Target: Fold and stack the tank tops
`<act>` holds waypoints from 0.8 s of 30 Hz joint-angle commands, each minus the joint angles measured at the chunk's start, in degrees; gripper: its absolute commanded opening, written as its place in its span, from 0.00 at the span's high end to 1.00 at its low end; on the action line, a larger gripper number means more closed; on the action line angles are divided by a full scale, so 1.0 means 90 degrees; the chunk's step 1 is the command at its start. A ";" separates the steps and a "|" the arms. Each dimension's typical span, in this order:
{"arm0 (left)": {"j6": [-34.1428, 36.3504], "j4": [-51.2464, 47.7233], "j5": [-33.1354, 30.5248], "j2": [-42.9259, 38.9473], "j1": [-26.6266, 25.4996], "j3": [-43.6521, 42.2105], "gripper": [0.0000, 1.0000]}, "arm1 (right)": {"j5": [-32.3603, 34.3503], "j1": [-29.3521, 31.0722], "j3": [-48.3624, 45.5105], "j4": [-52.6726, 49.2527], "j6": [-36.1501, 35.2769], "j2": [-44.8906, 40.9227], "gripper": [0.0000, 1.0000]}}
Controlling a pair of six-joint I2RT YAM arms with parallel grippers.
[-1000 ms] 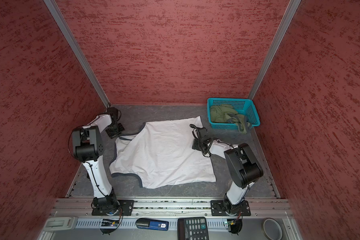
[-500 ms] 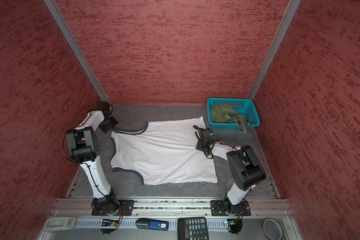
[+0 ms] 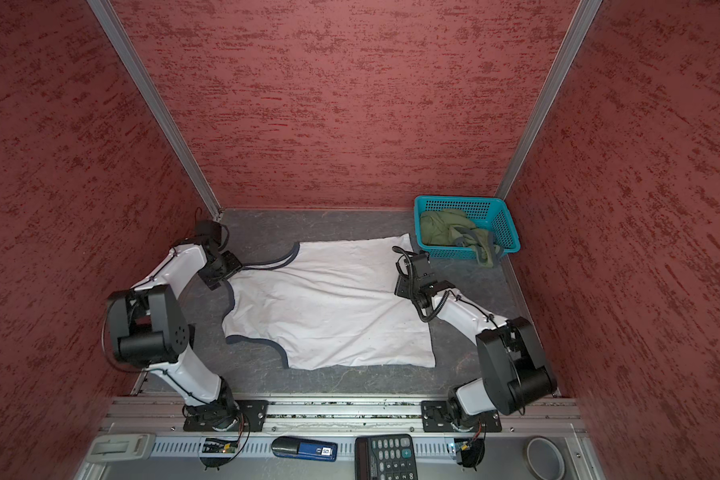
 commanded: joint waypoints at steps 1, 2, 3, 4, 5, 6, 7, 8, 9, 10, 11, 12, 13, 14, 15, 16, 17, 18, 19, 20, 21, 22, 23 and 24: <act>-0.0481 0.0530 0.0375 -0.0960 0.0037 -0.1041 0.30 | -0.0540 0.0015 -0.0194 -0.0256 -0.0125 -0.0186 0.37; -0.0560 0.0505 0.0446 -0.1179 0.0041 -0.1295 0.30 | -0.0641 0.0039 -0.0219 -0.0314 -0.0087 -0.0196 0.37; -0.0631 0.0475 0.0553 -0.1420 0.0027 -0.1572 0.31 | -0.0757 0.0086 -0.0266 -0.0362 -0.0046 -0.0212 0.37; -0.0694 0.0459 0.0670 -0.1626 0.0010 -0.1831 0.32 | -0.0845 0.0124 -0.0324 -0.0388 0.0000 -0.0241 0.37; -0.0748 0.0408 0.0731 -0.1772 -0.0003 -0.2021 0.32 | -0.0913 0.0167 -0.0388 -0.0409 0.0032 -0.0277 0.37; -0.0806 0.0358 0.0813 -0.1906 0.0013 -0.2216 0.32 | -0.0966 0.0204 -0.0491 -0.0391 0.0078 -0.0329 0.37; -0.0841 0.0339 0.0889 -0.2007 0.0031 -0.2380 0.33 | -0.1018 0.0234 -0.0588 -0.0353 0.0126 -0.0387 0.37; -0.0861 0.0331 0.0913 -0.2062 0.0032 -0.2512 0.34 | -0.1080 0.0253 -0.0687 -0.0306 0.0168 -0.0417 0.37; -0.0871 0.0344 0.0844 -0.2090 0.0026 -0.2636 0.35 | -0.1140 0.0268 -0.0779 -0.0261 0.0194 -0.0448 0.37; -0.0873 0.0359 0.0802 -0.2070 0.0035 -0.2711 0.36 | -0.1188 0.0279 -0.0855 -0.0221 0.0220 -0.0457 0.37; -0.0873 0.0386 0.0766 -0.2013 0.0050 -0.2791 0.37 | -0.1231 0.0291 -0.0935 -0.0167 0.0252 -0.0446 0.37; -0.0855 0.0446 0.0788 -0.1936 0.0051 -0.2855 0.38 | -0.1273 0.0296 -0.1024 -0.0109 0.0272 -0.0438 0.37; -0.0861 0.0501 0.0824 -0.1877 0.0050 -0.2907 0.39 | -0.1286 0.0294 -0.1075 -0.0067 0.0289 -0.0423 0.37; -0.0863 0.0602 0.0879 -0.1813 0.0051 -0.2970 0.40 | -0.1277 0.0299 -0.1139 -0.0028 0.0297 -0.0409 0.37; -0.0897 0.0633 0.0892 -0.1752 0.0034 -0.3019 0.40 | -0.1245 0.0299 -0.1169 -0.0017 0.0307 -0.0397 0.37; -0.0907 0.0633 0.0920 -0.1696 0.0040 -0.3046 0.40 | -0.1185 0.0294 -0.1188 -0.0030 0.0302 -0.0383 0.37; -0.0941 0.0625 0.0923 -0.1630 0.0039 -0.3092 0.40 | -0.1001 0.0295 -0.1200 -0.0113 0.0347 -0.0361 0.37; -0.0976 0.0610 0.0860 -0.1601 0.0047 -0.3134 0.39 | -0.0764 0.0296 -0.1201 -0.0211 0.0388 -0.0337 0.37; -0.1007 0.0587 0.0799 -0.1594 0.0054 -0.3184 0.38 | -0.0582 0.0289 -0.1197 -0.0283 0.0413 -0.0292 0.37; -0.1050 0.0542 0.0687 -0.1622 0.0092 -0.3232 0.35 | -0.0412 0.0249 -0.1190 -0.0368 0.0446 -0.0228 0.36; -0.1078 0.0526 0.0609 -0.1643 0.0172 -0.3301 0.33 | -0.0348 0.0187 -0.1192 -0.0407 0.0481 -0.0168 0.36; -0.1095 0.0535 0.0589 -0.1670 0.0264 -0.3363 0.30 | -0.0334 0.0097 -0.1206 -0.0406 0.0506 -0.0086 0.36; -0.1110 0.0574 0.0629 -0.1708 0.0408 -0.3467 0.29 | -0.0396 -0.0012 -0.1240 -0.0373 0.0537 -0.0027 0.36; -0.1128 0.0630 0.0682 -0.1738 0.0532 -0.3554 0.28 | -0.0481 -0.0111 -0.1271 -0.0311 0.0564 0.0024 0.36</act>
